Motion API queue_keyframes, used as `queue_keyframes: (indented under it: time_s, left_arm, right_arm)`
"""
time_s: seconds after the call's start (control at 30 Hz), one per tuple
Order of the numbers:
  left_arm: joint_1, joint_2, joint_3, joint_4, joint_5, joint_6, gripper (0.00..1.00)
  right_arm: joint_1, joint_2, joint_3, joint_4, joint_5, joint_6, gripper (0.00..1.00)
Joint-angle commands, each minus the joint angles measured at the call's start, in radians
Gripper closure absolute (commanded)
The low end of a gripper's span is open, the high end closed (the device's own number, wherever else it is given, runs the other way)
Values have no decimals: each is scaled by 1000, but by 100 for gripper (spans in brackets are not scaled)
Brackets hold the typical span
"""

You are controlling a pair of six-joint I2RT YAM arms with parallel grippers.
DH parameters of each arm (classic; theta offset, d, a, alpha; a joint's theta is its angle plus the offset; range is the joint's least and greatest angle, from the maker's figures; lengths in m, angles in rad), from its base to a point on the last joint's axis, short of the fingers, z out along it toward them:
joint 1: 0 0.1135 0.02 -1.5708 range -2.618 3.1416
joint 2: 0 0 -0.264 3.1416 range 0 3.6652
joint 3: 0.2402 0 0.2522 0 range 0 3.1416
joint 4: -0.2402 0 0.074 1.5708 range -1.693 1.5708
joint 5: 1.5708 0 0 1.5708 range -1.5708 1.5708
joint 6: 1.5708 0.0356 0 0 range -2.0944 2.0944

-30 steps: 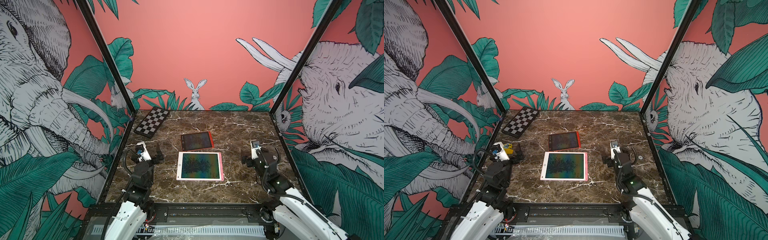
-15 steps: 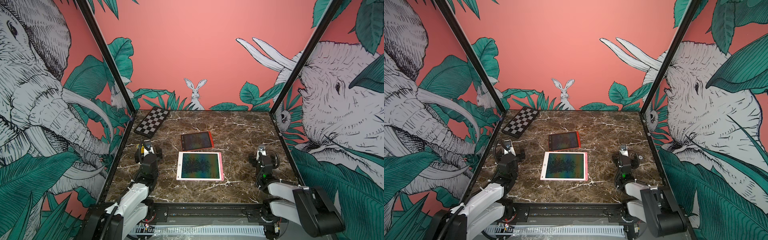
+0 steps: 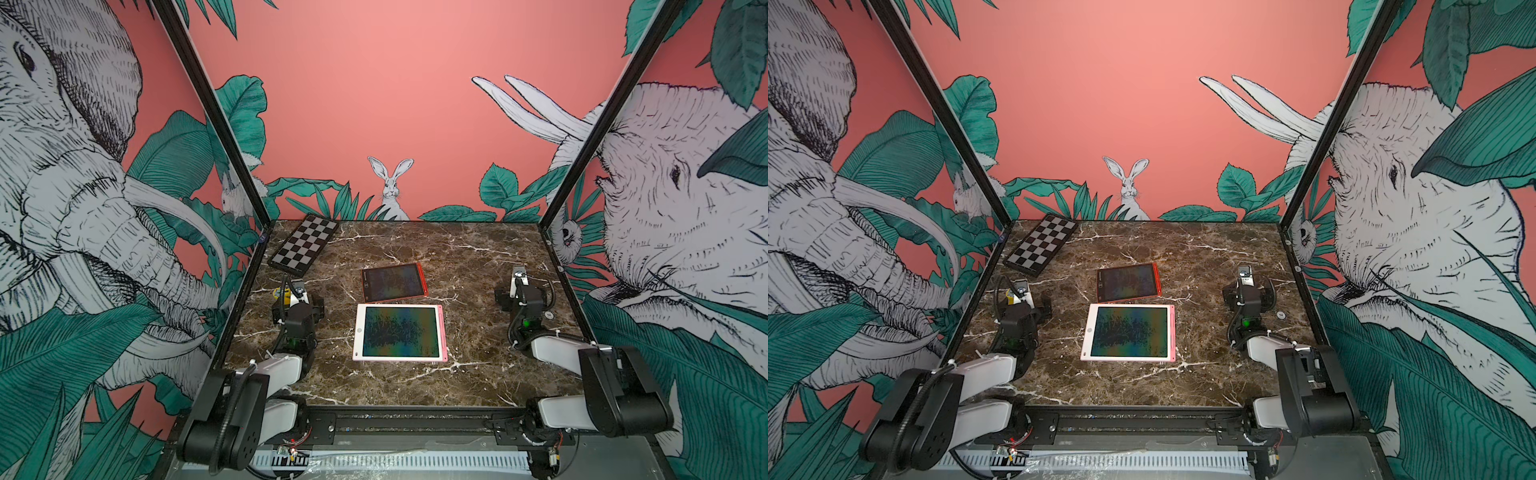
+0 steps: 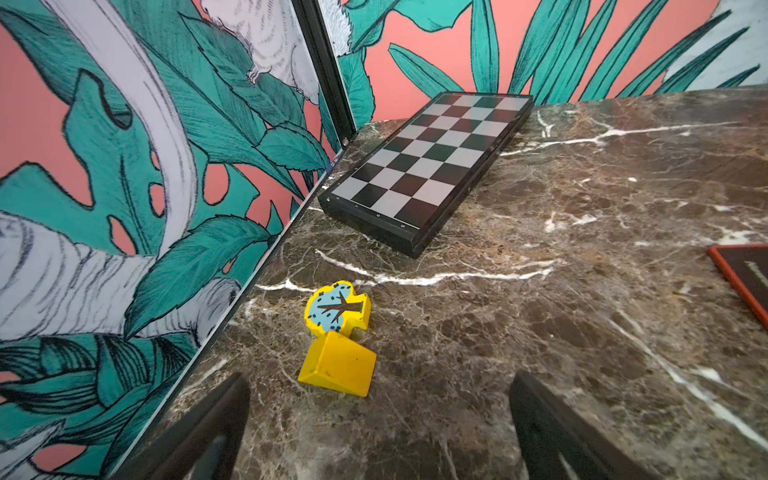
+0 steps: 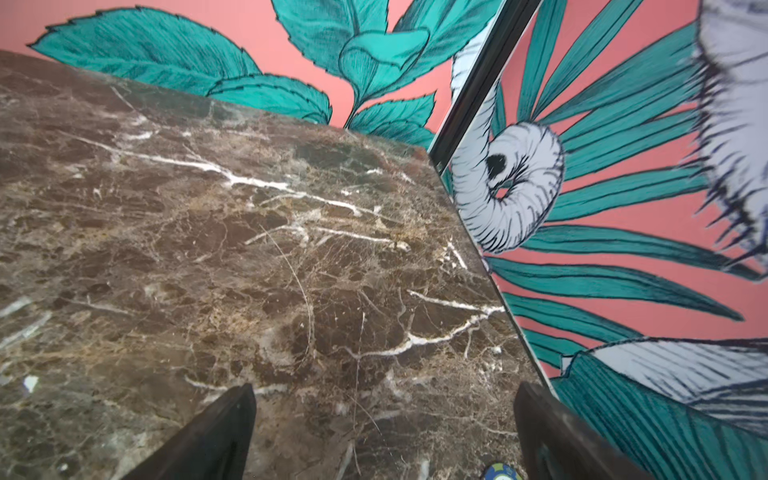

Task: Place the stylus back onto the writing tablet
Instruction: Reset both arms

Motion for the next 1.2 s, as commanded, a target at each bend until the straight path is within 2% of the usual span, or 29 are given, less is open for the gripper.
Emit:
queue_keyframes:
  time_s: [0.0, 0.07, 0.2, 0.27, 0.33, 0.4, 0.47, 0.53, 0.57, 0.6, 0.67, 0.77, 0.83, 0.9, 0.97, 1.03, 1.17]
  left_arm:
    - [10, 52, 61, 70, 54, 39, 1]
    - [13, 90, 81, 77, 64, 51, 1]
    - [34, 250, 77, 288, 111, 62, 1]
    - [36, 255, 98, 213, 200, 71, 1]
    - [36, 339, 133, 274, 198, 98, 0]
    - [50, 283, 168, 94, 219, 59, 0]
    - [52, 325, 154, 206, 221, 78, 1]
    - [52, 290, 169, 104, 222, 60, 1]
    - [52, 299, 164, 133, 217, 63, 1]
    - [51, 317, 159, 176, 220, 70, 1]
    - [52, 300, 164, 128, 218, 63, 1]
    - [51, 311, 159, 164, 216, 67, 0]
    - [52, 302, 162, 139, 215, 64, 1]
    - [52, 299, 164, 134, 218, 63, 1]
    - [52, 304, 162, 143, 216, 65, 0]
    - [52, 296, 165, 125, 219, 62, 0]
    - [52, 298, 164, 131, 218, 62, 0]
  right_arm:
    - [-66, -17, 18, -73, -114, 61, 1]
    - [-94, -17, 27, -90, -156, 80, 1]
    - [-121, -26, 18, -84, -200, 97, 1]
    - [-130, -49, -19, -40, -191, 110, 1]
    - [-146, -80, -57, 8, -202, 124, 1]
    - [-159, -94, -76, 28, -215, 134, 1]
    - [-166, -81, -57, 10, -246, 132, 1]
    - [-168, -49, -12, -48, -296, 119, 1]
    - [-168, -33, 7, -72, -336, 124, 1]
    - [-167, -19, 13, -62, -386, 142, 1]
    - [-165, 20, 0, 41, -455, 172, 1]
    - [-154, 211, -46, 351, -418, 193, 1]
    - [-149, 144, -13, 163, -422, 162, 1]
    - [-142, 193, -17, 267, -472, 147, 1]
    - [-138, 163, 2, 169, -488, 122, 1]
    - [-122, 178, 0, 206, -452, 122, 1]
    - [-90, 171, 13, 164, -359, 117, 2]
